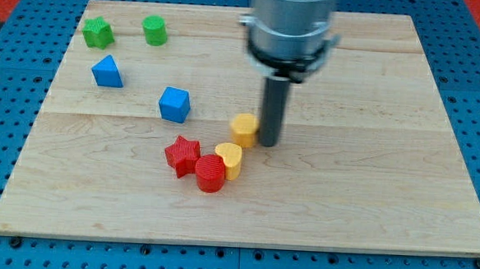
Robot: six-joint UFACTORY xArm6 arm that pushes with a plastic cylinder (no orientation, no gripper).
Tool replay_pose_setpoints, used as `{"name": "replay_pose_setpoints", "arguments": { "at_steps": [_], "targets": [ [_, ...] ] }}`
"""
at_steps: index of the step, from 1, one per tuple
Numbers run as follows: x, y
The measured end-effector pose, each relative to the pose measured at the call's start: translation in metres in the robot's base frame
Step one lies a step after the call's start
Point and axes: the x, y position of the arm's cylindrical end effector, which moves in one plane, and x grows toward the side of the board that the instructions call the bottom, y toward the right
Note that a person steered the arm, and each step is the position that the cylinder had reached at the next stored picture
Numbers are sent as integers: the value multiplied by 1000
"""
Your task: Push the yellow hexagon close to the red star
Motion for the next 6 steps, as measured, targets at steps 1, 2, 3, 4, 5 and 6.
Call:
{"name": "replay_pose_setpoints", "arguments": {
  "at_steps": [1, 2, 3, 4, 5, 6],
  "targets": [
    [-39, 34],
    [-30, -9],
    [-15, -42],
    [-16, -40],
    [-35, -47],
    [-66, -63]
  ]
}}
